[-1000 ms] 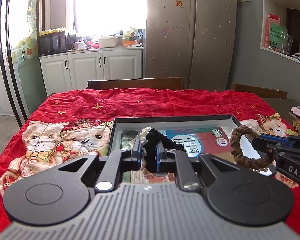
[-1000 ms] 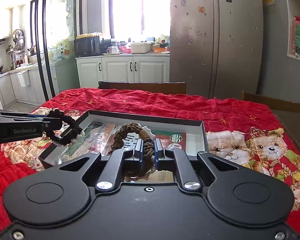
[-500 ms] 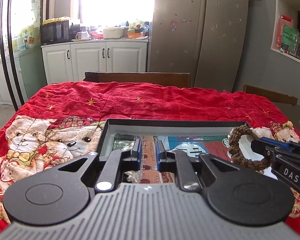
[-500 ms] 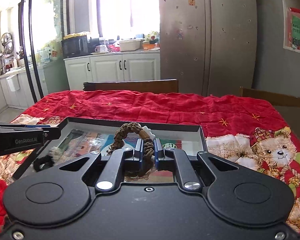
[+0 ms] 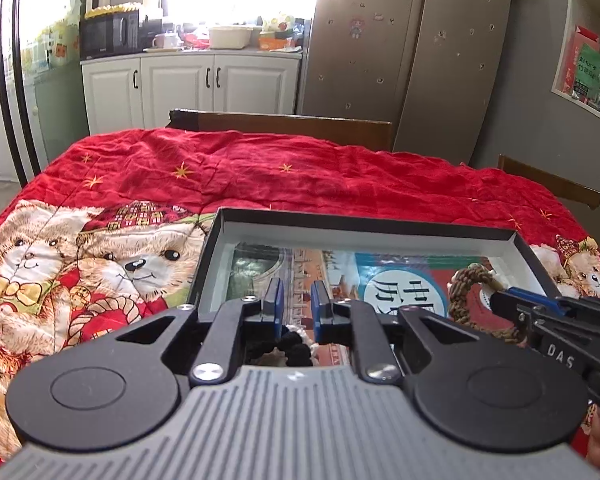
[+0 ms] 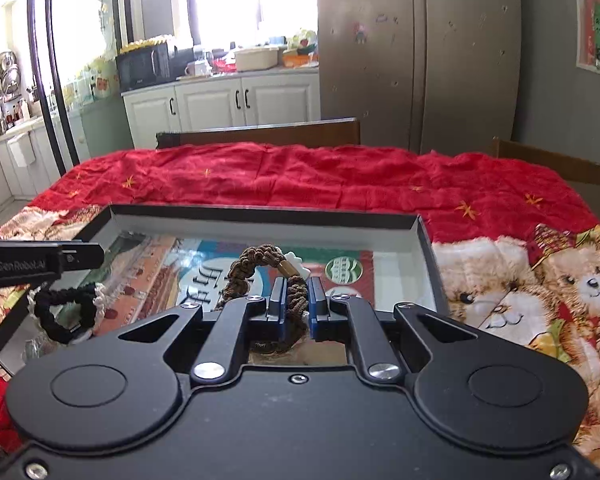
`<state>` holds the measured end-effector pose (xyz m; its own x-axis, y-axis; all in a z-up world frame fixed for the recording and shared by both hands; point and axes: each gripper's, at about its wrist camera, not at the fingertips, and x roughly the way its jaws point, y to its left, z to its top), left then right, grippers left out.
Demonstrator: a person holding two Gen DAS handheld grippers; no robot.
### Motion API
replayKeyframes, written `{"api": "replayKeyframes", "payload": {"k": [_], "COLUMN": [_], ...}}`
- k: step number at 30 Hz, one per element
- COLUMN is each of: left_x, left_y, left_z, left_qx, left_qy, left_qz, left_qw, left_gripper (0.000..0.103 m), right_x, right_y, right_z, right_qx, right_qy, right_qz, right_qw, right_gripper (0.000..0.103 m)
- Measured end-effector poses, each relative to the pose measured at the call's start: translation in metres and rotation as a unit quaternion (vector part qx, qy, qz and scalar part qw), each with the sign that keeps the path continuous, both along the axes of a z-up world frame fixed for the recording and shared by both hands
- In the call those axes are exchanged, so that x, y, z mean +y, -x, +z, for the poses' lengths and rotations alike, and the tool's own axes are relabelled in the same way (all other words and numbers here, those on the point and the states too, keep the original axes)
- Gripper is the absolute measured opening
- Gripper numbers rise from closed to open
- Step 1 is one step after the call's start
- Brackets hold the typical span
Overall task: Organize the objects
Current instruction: 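Carry scrunchie with left tool while right tool carries crochet ring into black box, then open left tool releasing scrunchie in box while right tool releases crochet ring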
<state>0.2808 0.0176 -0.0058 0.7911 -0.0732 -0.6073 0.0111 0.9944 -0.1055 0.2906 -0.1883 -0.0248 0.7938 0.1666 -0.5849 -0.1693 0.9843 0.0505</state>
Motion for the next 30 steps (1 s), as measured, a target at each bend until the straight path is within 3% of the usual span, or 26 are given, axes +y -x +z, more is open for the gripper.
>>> {"api": "replayKeyframes", "payload": {"k": [8, 11, 15, 30], "left_x": [0.002, 0.002, 0.0, 0.002], "left_y": [-0.001, -0.001, 0.0, 0.006], "left_z": [-0.005, -0.005, -0.005, 0.003], "left_qx": [0.01, 0.012, 0.012, 0.005], "left_qy": [-0.003, -0.005, -0.012, -0.012], "left_qz": [0.001, 0.001, 0.0, 0.003], "left_qw": [0.9999, 0.9999, 0.9999, 0.9999], "left_gripper": [0.028, 0.039, 0.041, 0.063], "right_x": [0.001, -0.002, -0.004, -0.01], "right_y": [-0.004, -0.006, -0.008, 0.0], "right_z": [-0.011, -0.013, -0.016, -0.009], "right_qx": [0.024, 0.031, 0.041, 0.036], "right_qy": [0.004, -0.002, -0.004, -0.017], "right_qz": [0.001, -0.001, -0.001, -0.009], "right_qw": [1.0, 1.0, 0.999, 0.999], "right_gripper": [0.01, 0.011, 0.011, 0.024]}}
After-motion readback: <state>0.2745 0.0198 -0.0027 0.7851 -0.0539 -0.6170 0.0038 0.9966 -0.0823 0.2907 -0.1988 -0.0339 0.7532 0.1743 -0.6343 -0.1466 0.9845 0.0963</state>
